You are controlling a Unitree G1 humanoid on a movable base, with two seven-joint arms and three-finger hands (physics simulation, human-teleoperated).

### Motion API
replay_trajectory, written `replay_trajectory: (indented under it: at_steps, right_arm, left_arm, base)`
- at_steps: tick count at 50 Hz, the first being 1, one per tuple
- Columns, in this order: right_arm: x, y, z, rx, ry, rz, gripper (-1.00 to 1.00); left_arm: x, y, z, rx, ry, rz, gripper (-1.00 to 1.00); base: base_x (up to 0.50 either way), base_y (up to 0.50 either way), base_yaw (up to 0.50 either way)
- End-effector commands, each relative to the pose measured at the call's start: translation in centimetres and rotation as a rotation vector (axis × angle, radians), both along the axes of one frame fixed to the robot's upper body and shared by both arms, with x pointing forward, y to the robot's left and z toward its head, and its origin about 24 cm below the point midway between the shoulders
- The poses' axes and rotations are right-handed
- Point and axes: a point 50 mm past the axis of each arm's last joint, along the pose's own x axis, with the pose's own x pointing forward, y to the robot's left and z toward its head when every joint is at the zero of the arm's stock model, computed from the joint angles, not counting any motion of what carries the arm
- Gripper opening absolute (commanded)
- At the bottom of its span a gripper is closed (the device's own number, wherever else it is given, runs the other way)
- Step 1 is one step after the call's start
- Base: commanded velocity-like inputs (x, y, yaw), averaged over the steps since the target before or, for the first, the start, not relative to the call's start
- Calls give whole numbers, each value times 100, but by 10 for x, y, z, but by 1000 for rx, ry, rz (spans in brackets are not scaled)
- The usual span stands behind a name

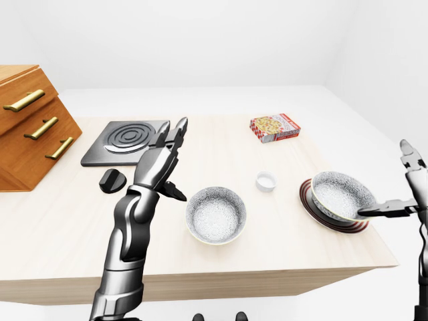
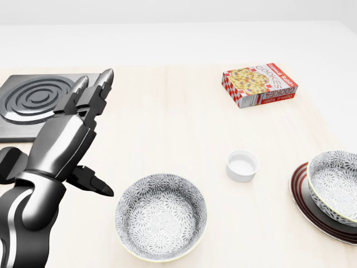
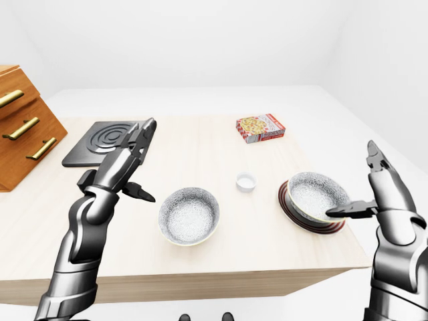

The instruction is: Pick the akita bowl from table center and place it on the plate.

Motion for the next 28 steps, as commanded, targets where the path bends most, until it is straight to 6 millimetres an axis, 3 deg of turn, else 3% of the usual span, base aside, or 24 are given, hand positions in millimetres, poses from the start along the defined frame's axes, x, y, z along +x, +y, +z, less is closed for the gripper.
replay_trajectory:
  at_steps: [1, 7, 12, 14, 20, 25, 28]
  right_arm:
    - [-15, 26, 57, -131, -121, 133, 100]
    - [-22, 53, 94, -216, -230, 254, 100]
    - [-28, 95, 110, -198, -385, 440, 100]
    - [-21, 115, 115, -173, -467, 513, 100]
    - [3, 149, 110, -40, -582, 602, 100]
    - [10, 159, 106, 70, -633, 638, 100]
    - [4, 161, 107, 139, -679, 670, 100]
  left_arm:
    - [-1, 1, 1, -4, -6, 1, 100]
    - [2, 5, 5, -10, -9, 4, 100]
    - [6, 8, 2, -33, -6, 16, 100]
    - [5, 8, 3, -45, -8, 11, 100]
    - [-16, 3, 9, -69, -10, 20, 100]
    - [-19, 4, 11, -106, -1, 30, 100]
    - [-16, 7, 11, -140, 8, 38, 100]
  base:
    - [0, 0, 0]
    - [0, 0, 0]
    - [0, 0, 0]
    - [0, 0, 0]
    - [0, 0, 0]
    - [0, 0, 0]
    - [0, 0, 0]
